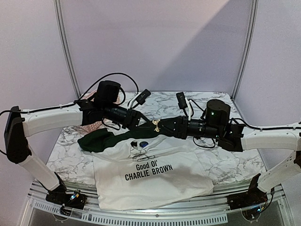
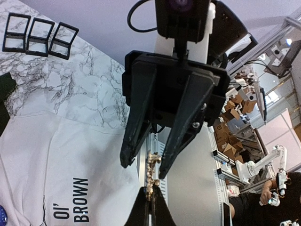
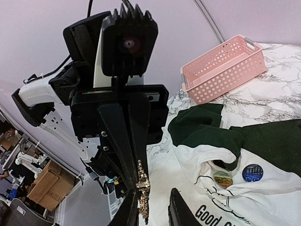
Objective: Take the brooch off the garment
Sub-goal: Close the brooch securely.
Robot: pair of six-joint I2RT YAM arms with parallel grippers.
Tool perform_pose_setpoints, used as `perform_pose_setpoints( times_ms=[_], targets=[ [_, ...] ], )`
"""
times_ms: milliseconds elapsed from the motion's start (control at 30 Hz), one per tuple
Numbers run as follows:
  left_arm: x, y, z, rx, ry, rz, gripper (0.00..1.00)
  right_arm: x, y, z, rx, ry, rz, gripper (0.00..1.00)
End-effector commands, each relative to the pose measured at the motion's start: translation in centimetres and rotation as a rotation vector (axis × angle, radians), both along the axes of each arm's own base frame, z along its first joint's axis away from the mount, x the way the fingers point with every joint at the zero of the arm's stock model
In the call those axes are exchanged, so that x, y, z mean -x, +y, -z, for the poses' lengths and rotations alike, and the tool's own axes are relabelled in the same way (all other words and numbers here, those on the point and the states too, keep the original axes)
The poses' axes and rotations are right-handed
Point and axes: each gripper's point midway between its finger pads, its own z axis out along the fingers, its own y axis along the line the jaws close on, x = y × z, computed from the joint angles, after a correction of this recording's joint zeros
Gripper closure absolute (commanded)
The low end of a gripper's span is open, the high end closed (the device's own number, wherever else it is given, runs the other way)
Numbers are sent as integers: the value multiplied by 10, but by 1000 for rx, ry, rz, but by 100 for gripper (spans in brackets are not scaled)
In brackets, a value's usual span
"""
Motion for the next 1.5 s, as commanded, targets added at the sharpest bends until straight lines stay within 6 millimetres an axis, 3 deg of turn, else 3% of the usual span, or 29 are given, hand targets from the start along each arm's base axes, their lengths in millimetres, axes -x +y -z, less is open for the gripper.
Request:
perform_pose_setpoints(
  times_ms=[0,767,1100,1233,1467],
  targets=[
    [3,-2,-8,14,-23,20,100,-11,-3,3,29,10,66,79],
    [2,-2,-7,8,-33,14,100,-22,-2,27,132,41,136,82],
    [5,-1,-12,21,-47,24,100,-35,-13,46,194,55,235,84],
    [8,1,-17,45,-62,36,100,-39,-20,54,210,69,275,90],
    [1,1,-15,36,-44,5,100,-39,-28,53,179,88,313,91]
  ],
)
